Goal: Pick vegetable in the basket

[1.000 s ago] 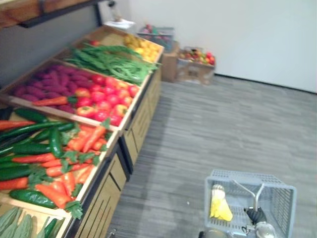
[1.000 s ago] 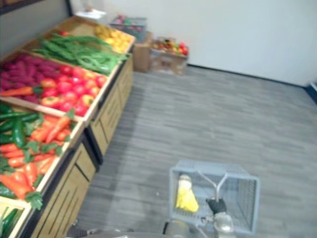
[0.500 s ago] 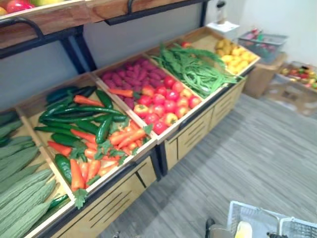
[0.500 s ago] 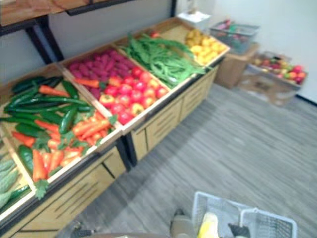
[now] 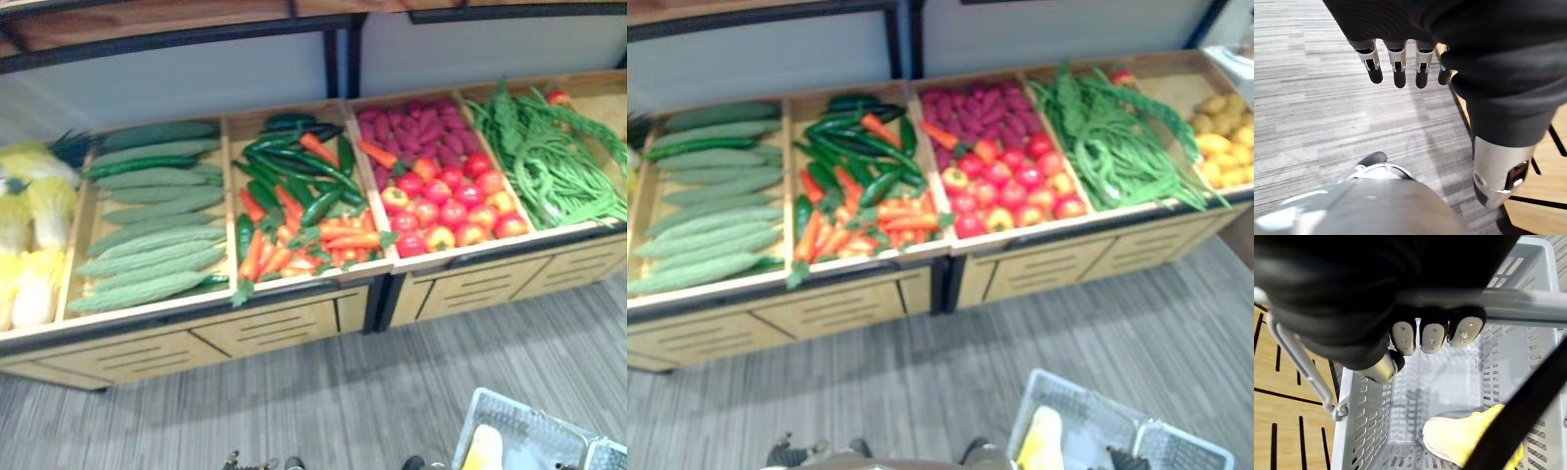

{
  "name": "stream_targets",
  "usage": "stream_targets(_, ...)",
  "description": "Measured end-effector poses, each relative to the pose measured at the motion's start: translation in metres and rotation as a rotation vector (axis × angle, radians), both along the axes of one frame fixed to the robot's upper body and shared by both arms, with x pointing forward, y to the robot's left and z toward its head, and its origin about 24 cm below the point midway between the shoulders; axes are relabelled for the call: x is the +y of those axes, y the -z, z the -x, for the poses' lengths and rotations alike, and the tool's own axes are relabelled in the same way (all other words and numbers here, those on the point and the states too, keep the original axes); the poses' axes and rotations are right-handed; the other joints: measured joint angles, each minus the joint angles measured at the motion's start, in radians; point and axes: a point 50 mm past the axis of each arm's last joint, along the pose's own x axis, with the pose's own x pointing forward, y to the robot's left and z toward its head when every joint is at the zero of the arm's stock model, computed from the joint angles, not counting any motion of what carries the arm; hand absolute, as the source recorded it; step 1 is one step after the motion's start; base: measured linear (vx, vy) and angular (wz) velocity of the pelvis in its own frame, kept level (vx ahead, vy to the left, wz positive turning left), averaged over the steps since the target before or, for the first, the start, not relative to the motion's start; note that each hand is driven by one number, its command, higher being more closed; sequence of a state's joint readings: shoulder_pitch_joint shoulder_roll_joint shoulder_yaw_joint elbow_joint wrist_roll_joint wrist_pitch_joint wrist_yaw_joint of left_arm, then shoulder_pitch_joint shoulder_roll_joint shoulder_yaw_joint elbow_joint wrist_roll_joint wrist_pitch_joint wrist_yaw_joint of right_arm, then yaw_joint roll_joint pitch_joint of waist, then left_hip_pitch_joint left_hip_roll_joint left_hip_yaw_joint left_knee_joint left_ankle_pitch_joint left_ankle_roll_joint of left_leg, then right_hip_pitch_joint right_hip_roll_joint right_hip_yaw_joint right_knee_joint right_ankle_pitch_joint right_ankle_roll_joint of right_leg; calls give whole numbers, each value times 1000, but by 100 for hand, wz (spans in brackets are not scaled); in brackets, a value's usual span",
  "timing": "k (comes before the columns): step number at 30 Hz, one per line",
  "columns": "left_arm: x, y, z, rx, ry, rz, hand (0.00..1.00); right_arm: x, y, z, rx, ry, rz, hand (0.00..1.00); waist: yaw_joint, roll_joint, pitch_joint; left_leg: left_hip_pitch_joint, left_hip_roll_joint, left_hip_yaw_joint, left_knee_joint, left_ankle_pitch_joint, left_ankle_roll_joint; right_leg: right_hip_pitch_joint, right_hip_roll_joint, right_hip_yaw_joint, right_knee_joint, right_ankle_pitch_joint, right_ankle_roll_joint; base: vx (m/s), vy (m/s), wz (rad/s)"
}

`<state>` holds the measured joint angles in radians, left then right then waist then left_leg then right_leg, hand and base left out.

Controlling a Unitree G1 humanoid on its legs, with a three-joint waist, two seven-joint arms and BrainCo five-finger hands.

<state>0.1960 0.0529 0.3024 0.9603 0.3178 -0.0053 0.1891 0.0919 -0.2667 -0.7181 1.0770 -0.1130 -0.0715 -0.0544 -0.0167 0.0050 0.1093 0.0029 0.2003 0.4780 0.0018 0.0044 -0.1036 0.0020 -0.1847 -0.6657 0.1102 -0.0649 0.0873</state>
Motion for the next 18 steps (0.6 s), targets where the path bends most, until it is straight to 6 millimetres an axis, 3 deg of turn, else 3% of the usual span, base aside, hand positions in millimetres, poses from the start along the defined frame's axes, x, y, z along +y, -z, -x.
stream_targets(2,2,1,5,19,-23,1,0,-2,-1,-2,-22,44,-7,100,-2,3,-2,-16,-32,-31,-37,19,15,6,-11,-15,-38,25,14,-70,123,36)
stream_targets(8,3,3,7,39,-17,7,0,5,1,-15,-43,50,-37,100,0,6,-5,-15,-66,-53,-62,26,26,2,-41,-21,-24,28,21,-18,66,14)
stream_targets(12,-1,3,2,38,42,18,0,5,0,-19,-53,47,-34,100,-3,5,-3,6,-105,-50,-70,-14,44,-23,-131,-16,100,-9,37,38,91,4)
stream_targets(14,-2,3,0,38,73,16,0,4,-2,-26,-58,25,-25,100,-8,10,-3,21,-116,-48,-75,-28,51,-73,-175,33,234,-4,24,35,99,0)
stream_targets(16,6,0,-5,32,112,-11,0,10,-1,-35,-71,-8,-30,100,-9,6,-1,36,-110,-52,-75,-36,53,-132,-178,154,334,40,-37,110,114,1)
stream_targets(18,15,-3,-7,28,119,-37,0,13,-1,-39,-73,-34,-29,100,-9,10,-2,57,-98,-68,-66,-37,61,-164,-174,229,406,85,-37,200,61,15)
